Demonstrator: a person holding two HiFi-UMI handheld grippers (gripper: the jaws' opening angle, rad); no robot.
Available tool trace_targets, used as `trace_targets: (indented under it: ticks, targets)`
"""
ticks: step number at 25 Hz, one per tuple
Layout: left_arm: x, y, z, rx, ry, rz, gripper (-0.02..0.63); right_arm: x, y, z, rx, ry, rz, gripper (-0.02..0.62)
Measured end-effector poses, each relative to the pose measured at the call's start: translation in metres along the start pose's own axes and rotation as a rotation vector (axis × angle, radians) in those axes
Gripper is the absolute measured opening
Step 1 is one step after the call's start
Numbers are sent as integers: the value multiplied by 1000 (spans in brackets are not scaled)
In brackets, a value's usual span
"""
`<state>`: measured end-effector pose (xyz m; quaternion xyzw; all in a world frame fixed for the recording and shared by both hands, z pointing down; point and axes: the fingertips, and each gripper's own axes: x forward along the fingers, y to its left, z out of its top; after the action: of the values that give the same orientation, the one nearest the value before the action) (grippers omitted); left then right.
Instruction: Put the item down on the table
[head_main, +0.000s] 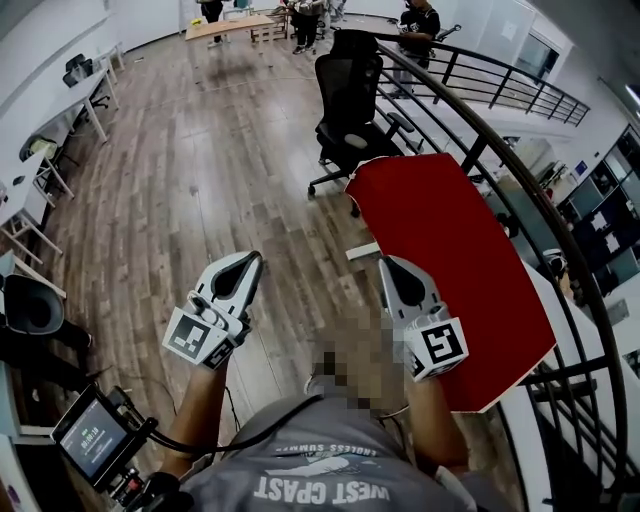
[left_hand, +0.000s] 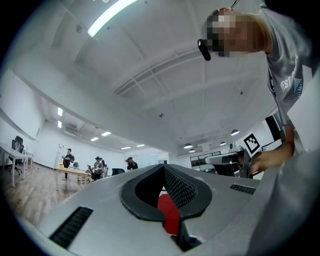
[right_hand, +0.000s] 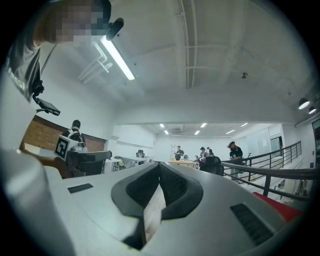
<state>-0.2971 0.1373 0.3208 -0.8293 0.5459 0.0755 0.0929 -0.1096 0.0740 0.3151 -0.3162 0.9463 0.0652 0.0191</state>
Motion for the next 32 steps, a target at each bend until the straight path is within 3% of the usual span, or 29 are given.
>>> trace_targets:
  ticks: [5,10,15,18,21,32]
  targets:
    - [-19,-10,15,-24,-30,7,2,-23,15,28,-52,-11,7,3]
    - [-73,-69,72,48,-60,13,2,-94,59,76,-62,-48,47,3]
    - [-91,-118,79,55,-55,55,2,-152,59,90,-60,-67,81,3]
    - [-95,-161,77,5,-39,83,2,-195,49,93,-41,-59,96,3]
    - [-94,-217,84,44,-15,84,2,-247,38,91,-30,-42,109,3]
    - [-117,-396,94,63,38,81,2,-432,3,89,22,-49,82,3]
